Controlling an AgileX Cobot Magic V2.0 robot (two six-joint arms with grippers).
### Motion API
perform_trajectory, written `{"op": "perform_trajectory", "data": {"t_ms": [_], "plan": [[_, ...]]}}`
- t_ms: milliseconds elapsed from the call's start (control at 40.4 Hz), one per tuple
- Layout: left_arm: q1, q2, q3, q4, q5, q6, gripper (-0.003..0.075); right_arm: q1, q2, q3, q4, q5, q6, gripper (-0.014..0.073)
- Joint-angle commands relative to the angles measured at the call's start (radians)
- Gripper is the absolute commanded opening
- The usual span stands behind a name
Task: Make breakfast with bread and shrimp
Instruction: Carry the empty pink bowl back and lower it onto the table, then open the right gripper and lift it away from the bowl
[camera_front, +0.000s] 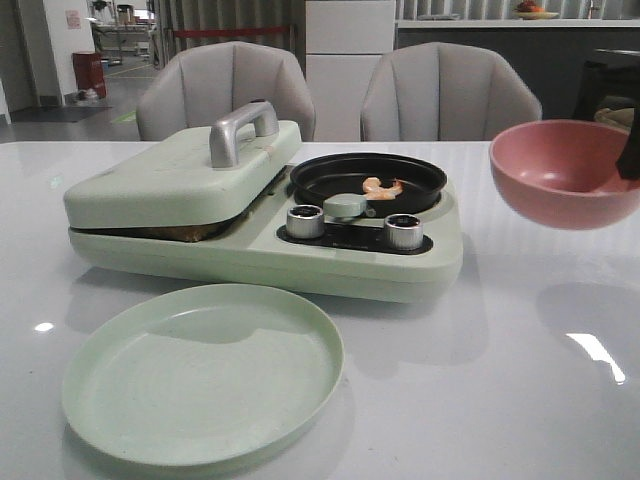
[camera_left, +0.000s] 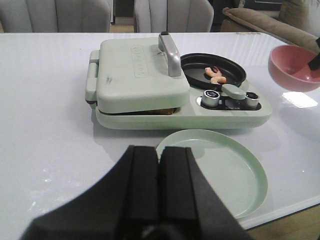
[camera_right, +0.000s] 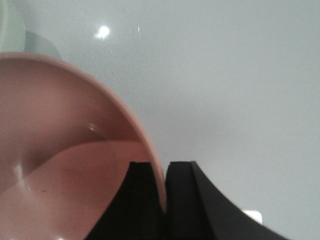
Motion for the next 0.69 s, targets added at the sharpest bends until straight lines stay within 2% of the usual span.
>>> {"op": "perform_trajectory", "data": {"t_ms": [0, 148, 223, 495, 569, 668], "plan": [[-0.002, -0.020, -0.029, -0.004, -0.086, -0.008, 0.0033, 0.001, 0.001, -0.033, 0.004, -0.024, -0.001, -0.0032], [-0.002, -0.020, -0.029, -0.004, -0.086, -0.008, 0.0033, 0.001, 0.058, -0.033, 0.005, -0.024, -0.001, -0.0015], [-0.002, -0.020, -0.029, -0.004, -0.086, -0.008, 0.0033, 0.001, 0.075, -0.033, 0.011, -0.031, -0.001, 0.0045], [-0.002, -0.020, -0.029, -0.004, -0.086, -0.008, 0.0033, 0.001, 0.100, -0.043, 0.003, -0.068, -0.020, 0.0418], [-0.002, -0.020, -0.029, -0.004, -0.086, -0.008, 0.0033, 0.001, 0.084, -0.060, -0.030, -0.068, -0.036, 0.0463], [-0.002, -0.020, -0.029, -0.004, -0.086, -0.008, 0.0033, 0.001, 0.030, -0.067, -0.055, -0.072, -0.048, 0.0471]]}}
